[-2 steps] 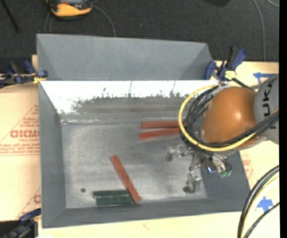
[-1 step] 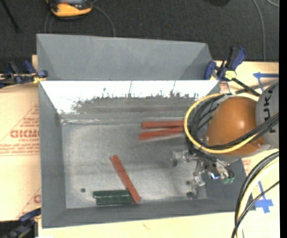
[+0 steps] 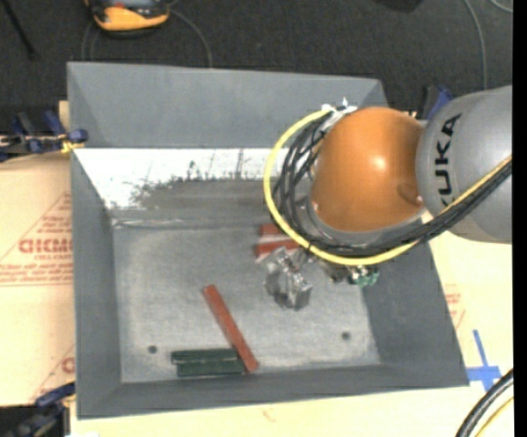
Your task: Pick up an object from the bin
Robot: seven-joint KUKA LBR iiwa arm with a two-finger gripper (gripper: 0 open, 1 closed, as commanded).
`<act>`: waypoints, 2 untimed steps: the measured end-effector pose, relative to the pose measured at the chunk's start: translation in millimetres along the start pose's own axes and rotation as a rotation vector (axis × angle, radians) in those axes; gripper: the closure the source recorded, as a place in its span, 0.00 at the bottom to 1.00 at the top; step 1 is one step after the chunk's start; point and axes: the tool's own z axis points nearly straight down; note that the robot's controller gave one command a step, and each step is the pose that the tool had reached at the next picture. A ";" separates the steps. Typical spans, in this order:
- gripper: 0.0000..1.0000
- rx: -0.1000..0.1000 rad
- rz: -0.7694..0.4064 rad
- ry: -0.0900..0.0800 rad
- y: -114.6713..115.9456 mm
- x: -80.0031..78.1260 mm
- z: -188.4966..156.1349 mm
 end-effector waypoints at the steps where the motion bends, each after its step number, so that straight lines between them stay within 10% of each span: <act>1: 0.00 0.000 0.001 0.000 0.0 0.1 0.1; 2: 0.00 0.000 0.002 0.000 0.0 0.1 0.1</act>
Offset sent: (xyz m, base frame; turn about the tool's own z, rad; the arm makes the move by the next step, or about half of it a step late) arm 0.0000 0.0000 0.0000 0.0000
